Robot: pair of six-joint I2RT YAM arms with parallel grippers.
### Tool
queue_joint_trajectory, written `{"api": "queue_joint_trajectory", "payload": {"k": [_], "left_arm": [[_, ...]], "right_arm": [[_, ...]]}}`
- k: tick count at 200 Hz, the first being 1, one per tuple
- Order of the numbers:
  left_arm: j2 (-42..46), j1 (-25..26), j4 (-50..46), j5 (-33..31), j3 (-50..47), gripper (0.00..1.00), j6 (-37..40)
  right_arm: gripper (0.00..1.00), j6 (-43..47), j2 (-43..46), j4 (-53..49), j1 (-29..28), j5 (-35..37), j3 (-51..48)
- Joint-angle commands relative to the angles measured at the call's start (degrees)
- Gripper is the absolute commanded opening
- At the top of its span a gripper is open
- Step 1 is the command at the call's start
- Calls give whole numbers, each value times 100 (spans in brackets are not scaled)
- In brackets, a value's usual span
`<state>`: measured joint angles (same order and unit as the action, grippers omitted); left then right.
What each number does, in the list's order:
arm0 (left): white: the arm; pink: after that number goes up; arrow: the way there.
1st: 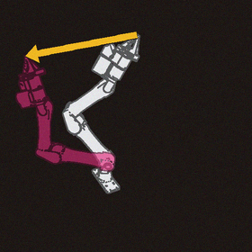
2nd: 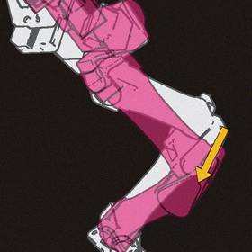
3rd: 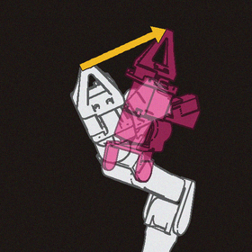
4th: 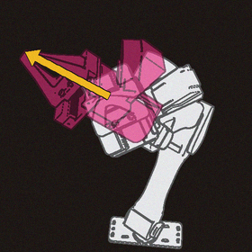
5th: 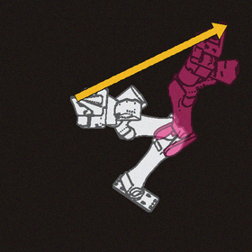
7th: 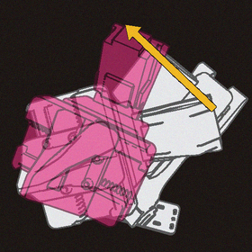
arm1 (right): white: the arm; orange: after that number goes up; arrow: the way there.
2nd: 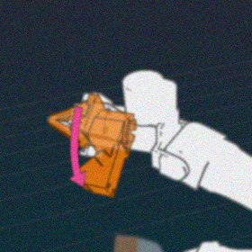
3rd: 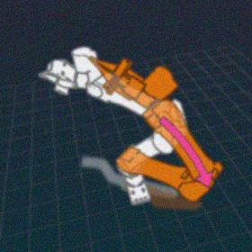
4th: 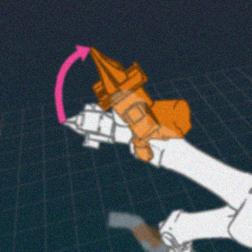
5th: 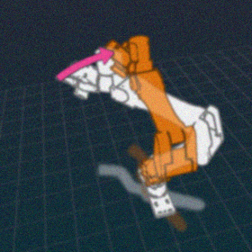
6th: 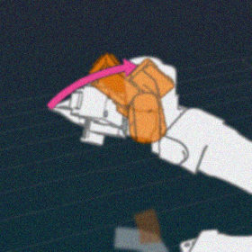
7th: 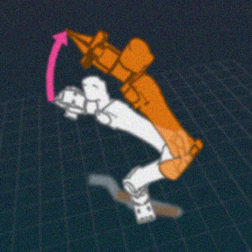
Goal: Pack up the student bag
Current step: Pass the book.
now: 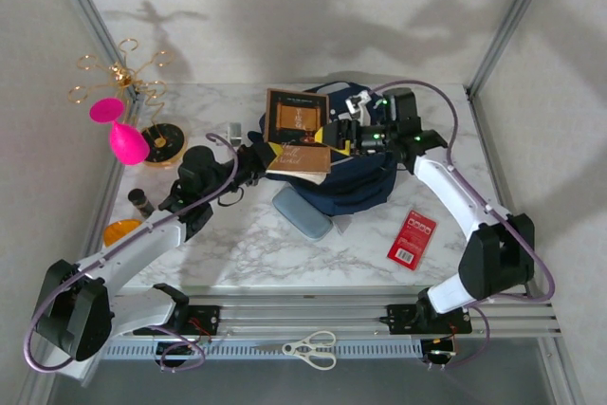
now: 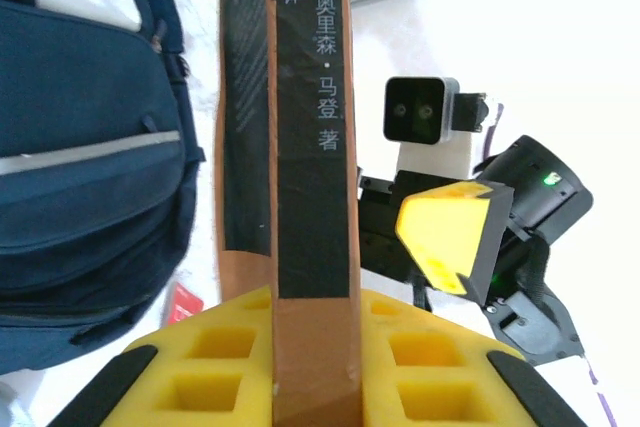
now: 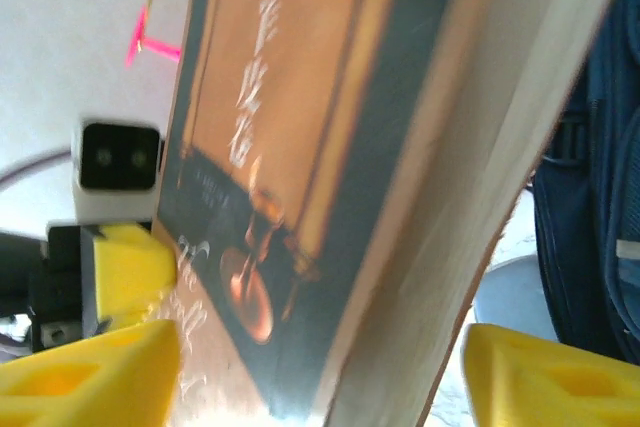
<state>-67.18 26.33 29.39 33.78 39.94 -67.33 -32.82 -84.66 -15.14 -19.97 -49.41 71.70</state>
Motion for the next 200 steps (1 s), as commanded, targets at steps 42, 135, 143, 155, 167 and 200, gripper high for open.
{"api": "queue_joint_trajectory", "payload": {"k": [42,135,143,155,167,200], "left_arm": [[-674,773,2107,68,835,0,-540],[-1177,1049,2413,-31,1213,0,-588],[-1162,1049,2325,-83,1253,0,-564],[-1168,1065,2256,-100,1324,0,-537],[-1195,1074,2205,-89,1374,0,-516],[-1106,1083,363,-574,1701,0,534]], "right_arm": [[99,-1935,888,2118,414,-803,-1182],[99,-3475,1383,3820,627,-1212,-1663],[99,-3422,1384,3641,713,-1200,-1667],[99,-3447,1424,3597,790,-1135,-1741],[99,-3650,1440,3902,784,-1205,-1818],[84,-3491,1662,3733,832,-1182,-1791]]}}
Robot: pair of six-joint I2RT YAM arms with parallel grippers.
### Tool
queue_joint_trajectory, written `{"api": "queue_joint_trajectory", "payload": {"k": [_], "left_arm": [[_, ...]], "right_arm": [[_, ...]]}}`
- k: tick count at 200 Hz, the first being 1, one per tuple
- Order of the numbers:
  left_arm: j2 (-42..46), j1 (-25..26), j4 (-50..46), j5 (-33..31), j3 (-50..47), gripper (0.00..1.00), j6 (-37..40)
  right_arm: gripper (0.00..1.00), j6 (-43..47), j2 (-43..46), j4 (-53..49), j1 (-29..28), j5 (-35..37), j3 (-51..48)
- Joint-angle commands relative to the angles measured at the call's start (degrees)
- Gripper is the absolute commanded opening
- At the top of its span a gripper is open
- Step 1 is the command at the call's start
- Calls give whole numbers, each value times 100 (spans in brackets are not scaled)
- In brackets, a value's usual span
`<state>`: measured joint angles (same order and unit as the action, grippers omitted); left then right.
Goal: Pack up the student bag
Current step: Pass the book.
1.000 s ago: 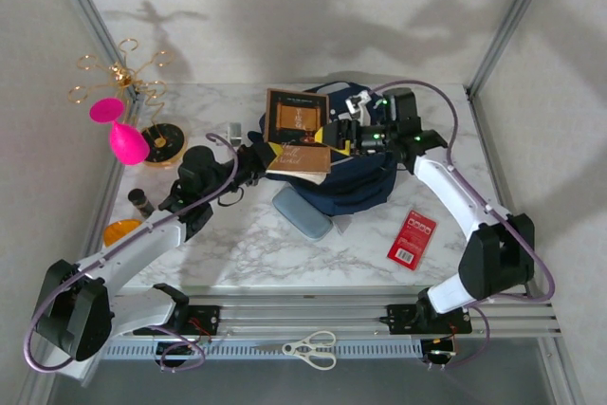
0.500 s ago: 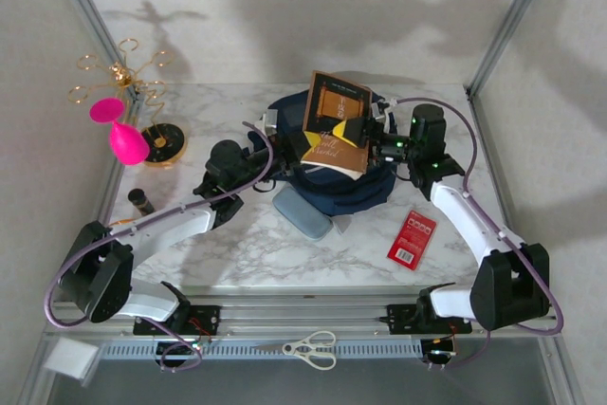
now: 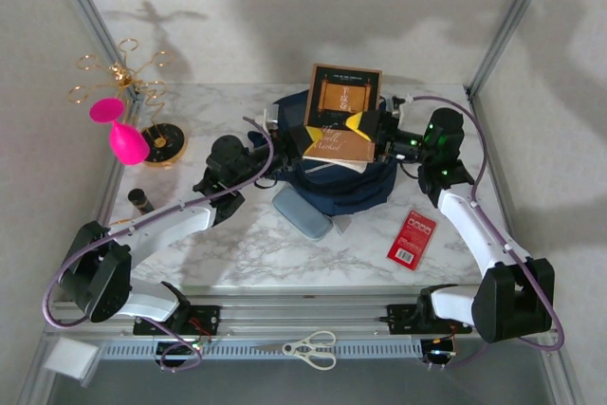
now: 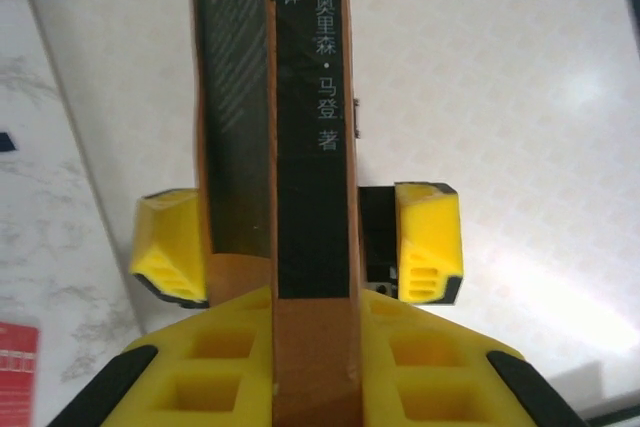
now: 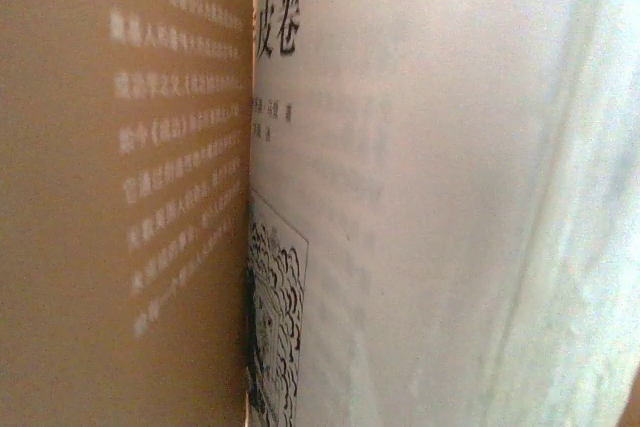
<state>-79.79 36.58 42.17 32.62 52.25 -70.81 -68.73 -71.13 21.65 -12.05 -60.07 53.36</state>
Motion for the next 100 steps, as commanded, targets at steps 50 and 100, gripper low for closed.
{"api": "queue_joint_trajectory", "payload": {"k": [50,100], "left_arm": [[23,86,-1426,-624,545,0,1293],[-83,163,-1811,-529,688,13,1758]], "right_arm": [[27,1330,150,-1396,115,321,383],[0,2039,54,-2105,415,647,445]]}}
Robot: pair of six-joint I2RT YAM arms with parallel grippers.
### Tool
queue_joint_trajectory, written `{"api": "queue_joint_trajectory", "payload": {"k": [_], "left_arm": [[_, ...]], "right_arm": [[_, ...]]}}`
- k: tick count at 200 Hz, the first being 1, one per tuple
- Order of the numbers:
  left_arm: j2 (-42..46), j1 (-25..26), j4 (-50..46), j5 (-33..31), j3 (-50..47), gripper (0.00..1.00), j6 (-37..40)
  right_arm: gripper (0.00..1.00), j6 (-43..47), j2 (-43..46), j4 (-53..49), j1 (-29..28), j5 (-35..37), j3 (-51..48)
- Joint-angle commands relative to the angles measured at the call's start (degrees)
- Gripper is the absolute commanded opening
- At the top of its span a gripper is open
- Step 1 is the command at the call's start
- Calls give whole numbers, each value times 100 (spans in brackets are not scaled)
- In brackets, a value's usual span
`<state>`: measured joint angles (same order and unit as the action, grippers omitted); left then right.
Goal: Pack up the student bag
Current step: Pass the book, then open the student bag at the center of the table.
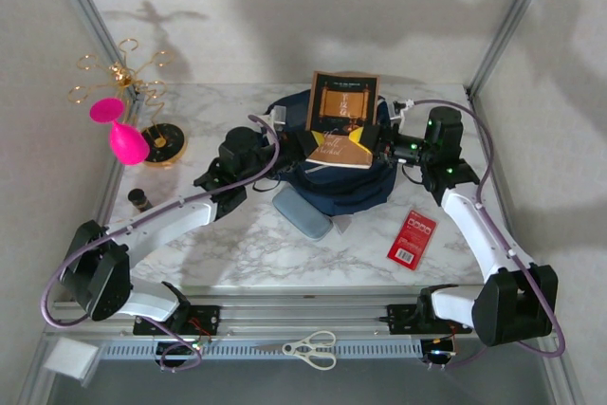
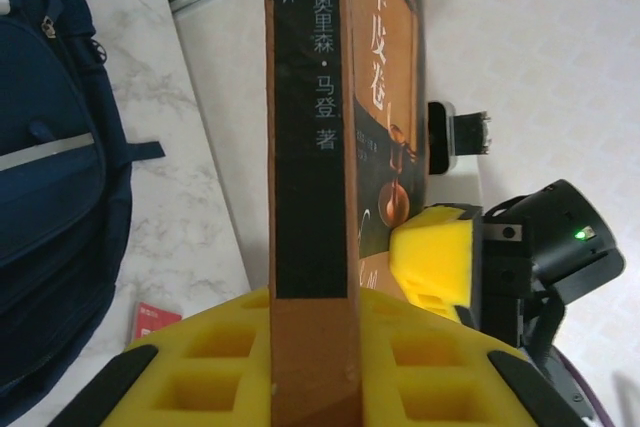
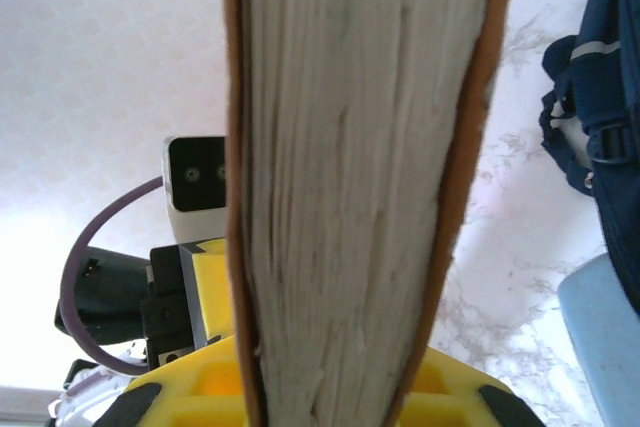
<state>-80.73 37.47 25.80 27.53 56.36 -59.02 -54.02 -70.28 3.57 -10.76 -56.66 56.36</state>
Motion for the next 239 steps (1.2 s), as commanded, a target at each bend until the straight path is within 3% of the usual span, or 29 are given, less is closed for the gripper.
{"api": "queue_joint_trajectory", "payload": {"k": [1,21,47,67,99,121,159,204,239], "left_arm": [[12,75,-182,-20,278,15,595],[40,85,-386,22,304,36,903],[92,85,-846,-33,328,43,1343],[13,78,-629,50,242,47,1267],[82,199,-1585,-514,461,69,2296],[-247,621,-3030,-1528,1020,69,3805],[-1176,1329,-3748,-1914,1629,71,5612],[-2922,1400,-4471,-2735,3050,72,6374],[-3818,1352,-4679,-2998,3908,73,6628]], "right_arm": [[0,568,-31,-292,299,301,138],[0,601,33,-313,585,266,28],[0,688,158,-368,939,203,-60],[0,685,162,-270,1107,120,-147],[0,1864,118,-1970,1386,1071,331],[0,2071,189,-2350,1900,1131,202],[0,2150,306,-2350,2616,1077,-231],[0,1941,302,-2008,3124,925,-614],[0,1882,270,-1901,3192,838,-674]]}}
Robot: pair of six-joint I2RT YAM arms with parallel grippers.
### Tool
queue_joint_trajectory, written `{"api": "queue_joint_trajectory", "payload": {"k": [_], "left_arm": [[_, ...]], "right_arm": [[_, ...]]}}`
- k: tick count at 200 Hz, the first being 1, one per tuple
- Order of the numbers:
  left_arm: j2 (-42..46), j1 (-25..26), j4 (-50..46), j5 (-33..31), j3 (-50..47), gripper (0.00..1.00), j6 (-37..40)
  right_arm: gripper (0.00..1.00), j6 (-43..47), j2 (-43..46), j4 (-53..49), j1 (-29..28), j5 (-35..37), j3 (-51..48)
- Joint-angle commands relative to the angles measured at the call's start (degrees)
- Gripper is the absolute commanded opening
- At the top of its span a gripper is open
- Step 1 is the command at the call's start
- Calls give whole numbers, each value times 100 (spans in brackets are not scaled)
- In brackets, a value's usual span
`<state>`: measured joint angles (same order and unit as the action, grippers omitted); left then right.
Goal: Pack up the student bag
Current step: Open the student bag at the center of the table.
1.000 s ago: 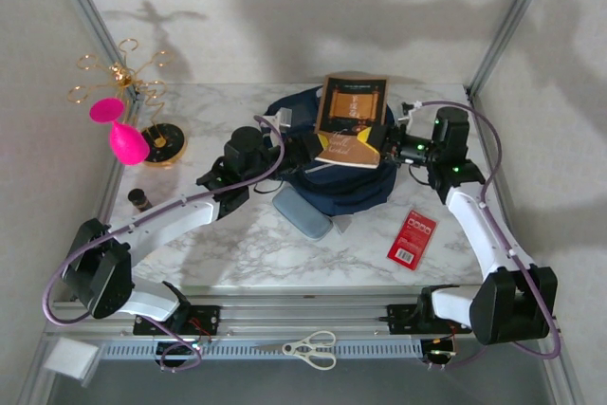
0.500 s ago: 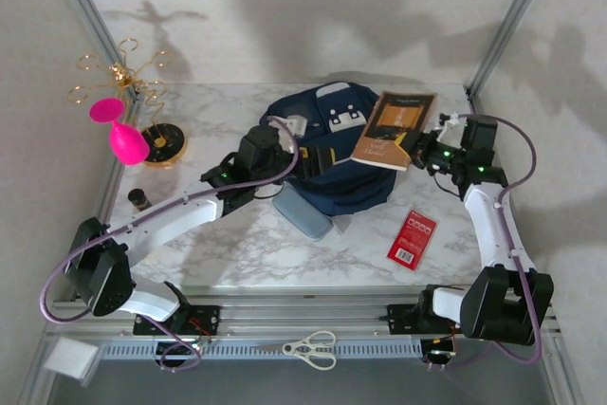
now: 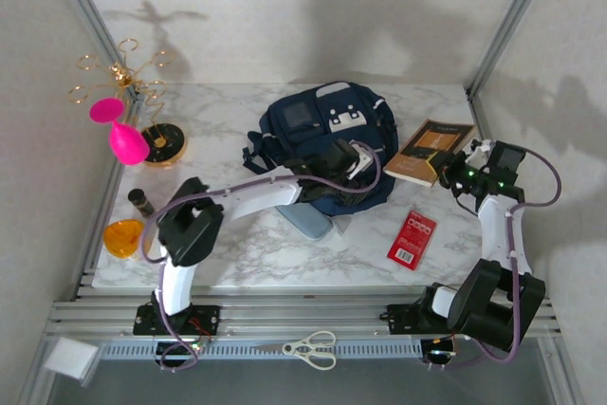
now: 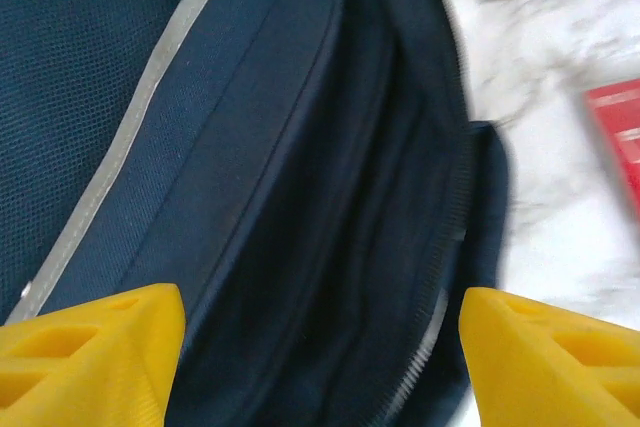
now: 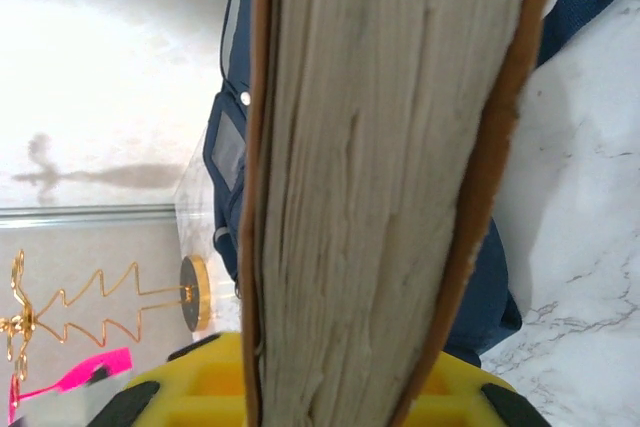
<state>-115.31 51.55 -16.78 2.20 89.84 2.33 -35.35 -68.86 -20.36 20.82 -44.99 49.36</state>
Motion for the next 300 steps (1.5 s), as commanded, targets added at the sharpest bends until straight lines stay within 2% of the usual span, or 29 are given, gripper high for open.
{"api": "queue_joint_trajectory", "payload": {"k": [1,31,49,65,111,147,201,212,226,249,263,282,300], "left_arm": [[-378,-56,-431,-470,586,73,495],[-959,-207,-606,-615,1106,71,475],[-1190,-350,-703,-491,1336,69,453],[-1276,-449,-637,-370,1383,64,443],[-1285,-556,-610,-114,1451,34,638],[-1053,-667,-687,-132,1594,0,746],[-419,-747,-1257,-637,2390,0,1026],[-387,-774,-1445,-692,2623,0,1146],[-386,-787,-1585,-908,2991,0,1228],[-472,-804,-1771,-977,3564,0,1364],[-501,-804,-1894,-951,3819,0,1390],[-395,-829,-1959,-943,3906,0,1325],[-236,-840,-1899,-873,3795,0,1297]], "right_arm": [[0,13,123,495,31,-332,27],[0,10,108,530,35,-399,-6],[0,-19,105,578,37,-438,-48],[0,-24,100,586,36,-448,-67],[0,-61,108,584,36,-416,-33],[0,54,215,307,36,-323,53],[0,642,466,-1201,19,288,497],[0,685,567,-1263,10,119,375],[0,569,611,-1114,-172,-217,112],[0,360,543,-824,-856,-299,15],[0,-45,512,-218,-1167,-658,-207],[0,-434,420,392,-1521,-602,-442],[0,-938,155,1494,-1884,-919,-708]]}}
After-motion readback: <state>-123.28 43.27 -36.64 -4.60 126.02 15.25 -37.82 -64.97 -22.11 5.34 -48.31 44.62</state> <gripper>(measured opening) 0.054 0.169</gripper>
